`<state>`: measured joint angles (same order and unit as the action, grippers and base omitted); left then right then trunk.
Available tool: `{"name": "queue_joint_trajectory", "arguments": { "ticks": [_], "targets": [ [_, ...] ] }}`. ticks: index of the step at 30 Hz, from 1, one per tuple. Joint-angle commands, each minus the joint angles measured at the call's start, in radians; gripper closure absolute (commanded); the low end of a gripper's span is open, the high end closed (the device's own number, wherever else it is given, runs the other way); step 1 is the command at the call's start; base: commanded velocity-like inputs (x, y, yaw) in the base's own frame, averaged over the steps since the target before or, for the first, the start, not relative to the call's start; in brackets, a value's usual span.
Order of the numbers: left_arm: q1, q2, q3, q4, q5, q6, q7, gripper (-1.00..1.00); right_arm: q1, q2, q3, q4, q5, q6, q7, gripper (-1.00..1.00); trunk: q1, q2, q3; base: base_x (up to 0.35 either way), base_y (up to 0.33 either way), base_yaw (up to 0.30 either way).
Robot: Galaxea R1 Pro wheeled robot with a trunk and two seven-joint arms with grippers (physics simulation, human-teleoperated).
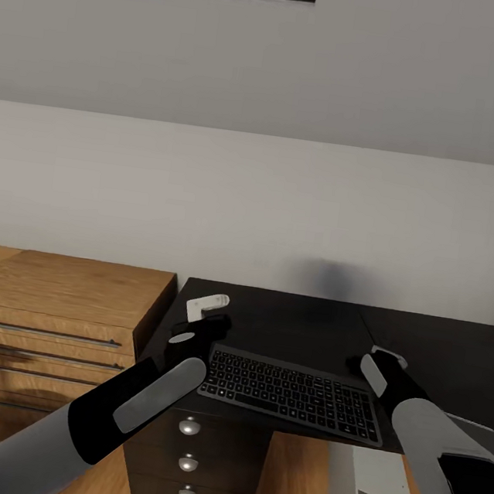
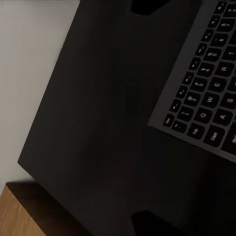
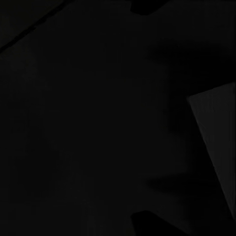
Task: In the bedroom, organize the workspace by keeping the computer under the desk, ensuring the monitor is on the desk, placing the keyboard on the desk next to the monitor, placing the mouse on the desk next to the keyboard, moving the folder from the swivel chair onto the desk next to the mouse, stacking the notebook on top of the folder with the pen on top of the notebook, and positioning the swivel chair next to the desk.
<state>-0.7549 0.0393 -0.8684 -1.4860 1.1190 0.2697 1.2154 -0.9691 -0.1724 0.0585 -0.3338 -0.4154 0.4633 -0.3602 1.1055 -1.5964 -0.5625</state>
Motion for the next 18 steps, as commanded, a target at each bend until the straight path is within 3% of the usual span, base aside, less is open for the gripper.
{"name": "queue_joint_trajectory", "arguments": {
  "ticks": [1,18],
  "targets": [
    [-0.001,0.001,-0.001,-0.002,0.001,0.010,0.006,-1.00,0.000,-0.001,0.004,-0.002,-0.014,0.016,-0.006,-1.00,0.000,-0.001,-0.001,0.000,-0.001,0.000],
    [-0.001,0.001,-0.002,-0.002,0.001,0.011,0.006,-1.00,0.000,0.001,-0.002,-0.002,-0.021,0.086,-0.005,-1.00,0.000,-0.001,-0.001,0.000,0.000,0.000]
  ]
}}
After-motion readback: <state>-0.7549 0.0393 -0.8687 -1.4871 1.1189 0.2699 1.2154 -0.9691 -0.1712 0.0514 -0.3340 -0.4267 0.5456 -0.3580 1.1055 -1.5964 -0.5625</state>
